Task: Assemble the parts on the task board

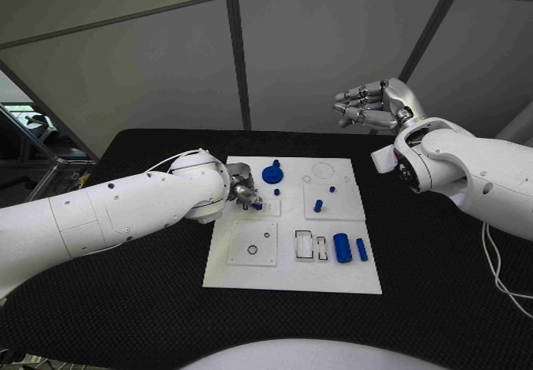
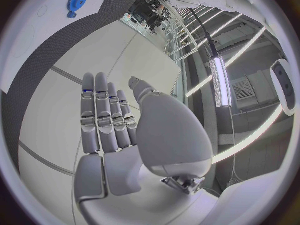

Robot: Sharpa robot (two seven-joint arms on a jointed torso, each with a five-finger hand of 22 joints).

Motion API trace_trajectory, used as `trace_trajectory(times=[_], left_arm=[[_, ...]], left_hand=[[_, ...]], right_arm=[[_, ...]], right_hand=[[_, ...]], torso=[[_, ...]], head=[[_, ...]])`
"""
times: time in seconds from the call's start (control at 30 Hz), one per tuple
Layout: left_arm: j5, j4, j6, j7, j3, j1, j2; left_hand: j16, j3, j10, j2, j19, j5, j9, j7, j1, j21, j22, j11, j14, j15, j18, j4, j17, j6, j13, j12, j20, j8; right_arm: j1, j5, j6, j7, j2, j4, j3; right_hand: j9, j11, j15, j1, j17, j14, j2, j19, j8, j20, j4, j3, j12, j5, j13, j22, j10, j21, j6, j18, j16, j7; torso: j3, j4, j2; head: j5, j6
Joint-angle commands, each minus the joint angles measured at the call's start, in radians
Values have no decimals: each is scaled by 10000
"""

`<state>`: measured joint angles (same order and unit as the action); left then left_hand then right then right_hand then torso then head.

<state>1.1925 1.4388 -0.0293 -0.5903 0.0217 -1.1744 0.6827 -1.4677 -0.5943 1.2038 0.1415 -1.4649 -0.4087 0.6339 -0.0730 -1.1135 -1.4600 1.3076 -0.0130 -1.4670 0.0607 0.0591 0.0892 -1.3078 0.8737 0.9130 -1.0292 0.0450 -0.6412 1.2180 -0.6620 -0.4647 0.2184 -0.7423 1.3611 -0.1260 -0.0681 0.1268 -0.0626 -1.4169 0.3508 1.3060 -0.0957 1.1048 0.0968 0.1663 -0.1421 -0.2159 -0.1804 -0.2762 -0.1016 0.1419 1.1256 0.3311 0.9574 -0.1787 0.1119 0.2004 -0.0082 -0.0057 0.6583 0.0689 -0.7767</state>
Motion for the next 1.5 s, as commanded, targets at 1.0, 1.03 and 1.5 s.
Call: trace_trajectory(times=[1.0, 1.03, 1.5], left_arm=[[4, -139, -354, -49, -26, 27, -222], [4, -152, -340, -49, -25, 27, -231], [-9, -359, -183, -12, -15, 24, -310]], left_hand=[[47, 2060, 655, -189, -341, 289, -94, 336, 704, -103, 1104, 417, -743, 250, -248, -302, -1714, 638, 679, -648, -198, 284], [49, 2116, 662, -203, -343, 296, -93, 336, 710, -104, 1107, 417, -743, 250, -248, -273, -1713, 647, 692, -659, -199, 289], [52, 2497, 657, -449, -342, 293, -95, 334, 730, -90, 1106, 415, -743, 248, -246, 14, -1714, 670, 714, -671, -203, 350]], right_arm=[[20, -23, 50, 36, 14, 11, -9], [20, -23, 49, 35, 14, 12, -9], [21, -23, 52, 32, 30, -1, -9]], right_hand=[[-11, 16, 12, 107, -24, 80, 19, 64, -60, -9, -17, 53, 58, -98, 36, -37, 53, -95, 61, -42, -69, 19], [-11, 16, 12, 107, -24, 80, 19, 64, -60, -9, -17, 53, 58, -98, 36, -37, 53, -95, 61, -42, -69, 19], [-9, 22, 6, 133, -32, 79, 19, 69, -69, -4, -28, 62, 70, -120, 50, -52, 45, -119, 52, -40, -88, 24]], torso=[[4, -1, 7], [5, -2, 8], [0, 0, 6]], head=[[-69, -90], [-69, -91], [-91, -79]])
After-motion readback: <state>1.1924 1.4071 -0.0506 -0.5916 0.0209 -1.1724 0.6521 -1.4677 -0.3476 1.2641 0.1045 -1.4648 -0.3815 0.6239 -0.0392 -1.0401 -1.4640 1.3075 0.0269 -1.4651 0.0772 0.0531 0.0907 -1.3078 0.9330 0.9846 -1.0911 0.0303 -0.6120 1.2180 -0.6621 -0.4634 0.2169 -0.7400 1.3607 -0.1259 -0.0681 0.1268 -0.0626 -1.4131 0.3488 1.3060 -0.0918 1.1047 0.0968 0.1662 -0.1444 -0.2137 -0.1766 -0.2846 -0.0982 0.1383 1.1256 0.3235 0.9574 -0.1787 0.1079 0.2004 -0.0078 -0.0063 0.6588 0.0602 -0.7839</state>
